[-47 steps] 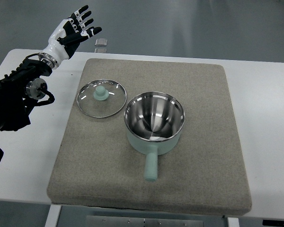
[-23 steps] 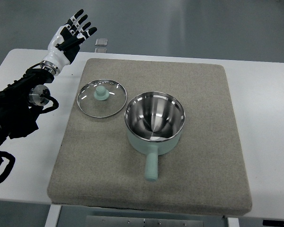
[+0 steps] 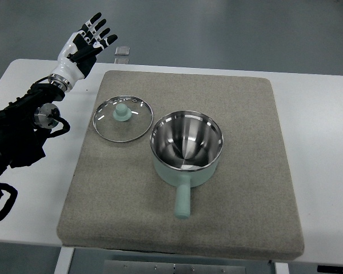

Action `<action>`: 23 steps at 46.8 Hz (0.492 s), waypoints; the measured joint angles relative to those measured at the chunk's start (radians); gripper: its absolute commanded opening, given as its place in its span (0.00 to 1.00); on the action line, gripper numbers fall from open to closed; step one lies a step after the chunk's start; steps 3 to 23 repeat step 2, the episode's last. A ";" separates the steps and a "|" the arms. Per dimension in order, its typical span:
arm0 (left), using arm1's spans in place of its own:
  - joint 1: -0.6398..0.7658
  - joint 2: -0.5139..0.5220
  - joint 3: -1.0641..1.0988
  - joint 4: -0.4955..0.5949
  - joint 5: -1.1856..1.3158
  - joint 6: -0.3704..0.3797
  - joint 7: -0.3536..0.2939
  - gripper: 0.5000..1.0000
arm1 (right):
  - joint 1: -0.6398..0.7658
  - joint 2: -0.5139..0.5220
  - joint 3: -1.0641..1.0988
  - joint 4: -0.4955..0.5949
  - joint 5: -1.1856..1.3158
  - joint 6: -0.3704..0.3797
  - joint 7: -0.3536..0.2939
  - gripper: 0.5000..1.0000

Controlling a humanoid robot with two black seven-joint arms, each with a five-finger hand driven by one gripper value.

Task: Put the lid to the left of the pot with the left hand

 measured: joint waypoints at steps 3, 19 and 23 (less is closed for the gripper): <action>0.000 0.000 0.000 0.000 0.000 0.000 0.000 0.99 | 0.000 0.000 0.000 0.000 0.000 0.000 0.000 0.85; 0.000 0.000 0.000 0.000 0.000 0.000 0.000 0.99 | 0.000 0.000 0.000 0.000 0.000 0.000 0.000 0.85; 0.000 0.000 0.000 0.000 0.000 0.000 0.000 0.99 | 0.000 0.000 0.000 0.000 0.000 0.000 0.000 0.85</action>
